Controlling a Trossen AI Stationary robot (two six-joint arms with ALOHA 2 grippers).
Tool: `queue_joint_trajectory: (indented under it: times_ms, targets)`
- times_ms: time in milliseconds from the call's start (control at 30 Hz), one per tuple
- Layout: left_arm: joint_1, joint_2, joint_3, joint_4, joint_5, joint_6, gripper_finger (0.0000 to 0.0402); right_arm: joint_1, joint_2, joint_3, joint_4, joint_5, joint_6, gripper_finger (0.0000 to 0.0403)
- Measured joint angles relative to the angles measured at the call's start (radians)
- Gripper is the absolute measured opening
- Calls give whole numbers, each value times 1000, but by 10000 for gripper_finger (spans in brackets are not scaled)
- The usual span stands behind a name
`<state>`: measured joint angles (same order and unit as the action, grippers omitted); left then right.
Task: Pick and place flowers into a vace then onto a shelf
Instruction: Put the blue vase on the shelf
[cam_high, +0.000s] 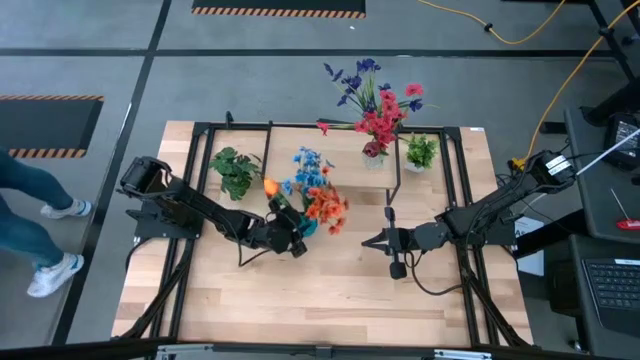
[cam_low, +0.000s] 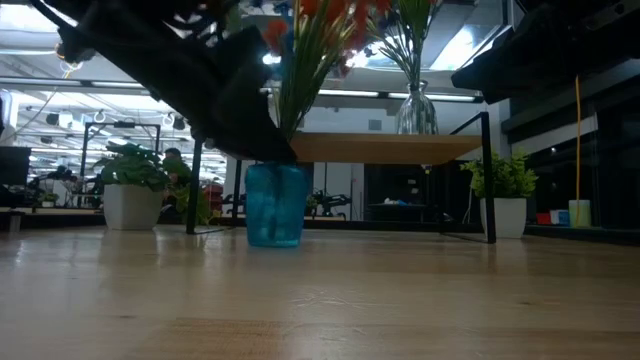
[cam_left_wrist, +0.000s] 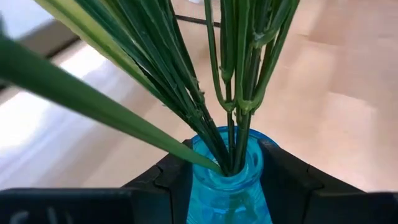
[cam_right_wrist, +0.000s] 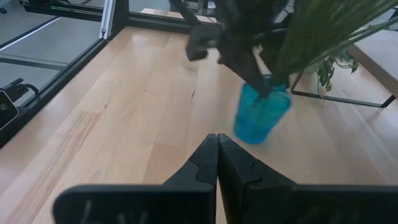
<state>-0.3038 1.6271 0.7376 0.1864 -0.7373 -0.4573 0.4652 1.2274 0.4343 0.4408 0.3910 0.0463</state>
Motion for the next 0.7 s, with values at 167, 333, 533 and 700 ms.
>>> queue_joint_trajectory:
  times_ms: [167,333,533,700]
  targets:
    - [-35,-35,14,-27,64,1,147,0,0,0,0,0,0,8]
    - [-70,-75,78,-141,67,36,147,0,0,0,1,0,3,8]
    - [-98,-157,137,-289,56,17,147,0,0,0,1,0,5,8]
    - [-126,-252,138,-323,12,17,147,0,0,0,1,0,5,8]
